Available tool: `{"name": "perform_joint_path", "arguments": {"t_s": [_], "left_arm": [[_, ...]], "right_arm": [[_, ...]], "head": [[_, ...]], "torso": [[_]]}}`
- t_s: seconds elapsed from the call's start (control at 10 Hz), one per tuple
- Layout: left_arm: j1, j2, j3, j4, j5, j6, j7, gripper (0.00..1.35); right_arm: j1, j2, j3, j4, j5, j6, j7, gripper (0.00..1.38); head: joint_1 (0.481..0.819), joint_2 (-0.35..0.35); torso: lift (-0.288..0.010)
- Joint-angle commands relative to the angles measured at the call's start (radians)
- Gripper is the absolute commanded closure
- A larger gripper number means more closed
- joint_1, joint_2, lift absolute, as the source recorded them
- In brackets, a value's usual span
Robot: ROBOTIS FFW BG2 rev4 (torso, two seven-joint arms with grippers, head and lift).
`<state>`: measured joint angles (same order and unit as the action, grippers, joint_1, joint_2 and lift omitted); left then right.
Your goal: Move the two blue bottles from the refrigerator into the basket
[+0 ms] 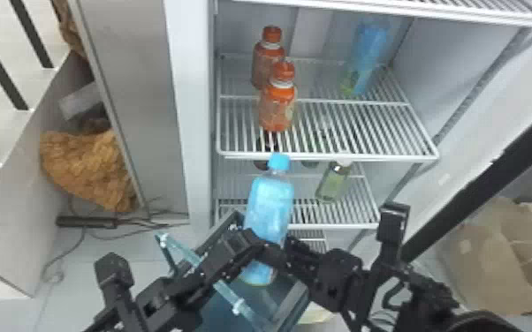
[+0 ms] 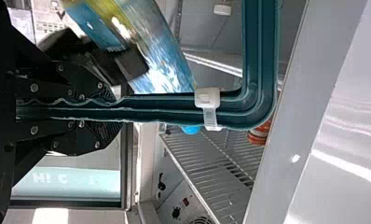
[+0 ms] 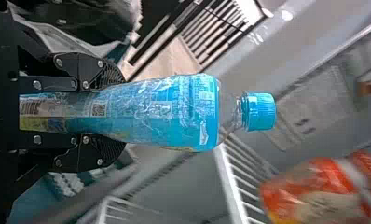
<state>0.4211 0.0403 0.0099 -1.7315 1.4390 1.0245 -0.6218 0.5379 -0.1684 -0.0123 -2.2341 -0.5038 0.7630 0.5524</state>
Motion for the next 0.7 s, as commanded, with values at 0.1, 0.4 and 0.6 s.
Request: {"name": "perform_joint_path", "arguments": {"t_s": [0.1, 0.4, 0.6], "left_arm": [[-0.001, 0.001, -0.004, -0.002, 0.007, -0.006, 0.001, 1.20], [-0.001, 0.001, -0.004, 0.000, 0.009, -0.006, -0.001, 1.20], [-0.001, 0.001, -0.004, 0.000, 0.009, -0.006, -0.001, 1.20]], "right_arm": [[-0.005, -0.007, 0.018, 0.034, -0.013, 0.005, 0.003, 0.48], [-0.003, -0.005, 0.004, 0.034, -0.025, 0.005, 0.003, 0.13], [0.005, 0.003, -0.018, 0.022, -0.027, -0.010, 0.003, 0.16]], "head": [[0.695, -0.123], [0.695, -0.121], [0.695, -0.126]], "torso": [[0.000], [0.000], [0.000]]}}
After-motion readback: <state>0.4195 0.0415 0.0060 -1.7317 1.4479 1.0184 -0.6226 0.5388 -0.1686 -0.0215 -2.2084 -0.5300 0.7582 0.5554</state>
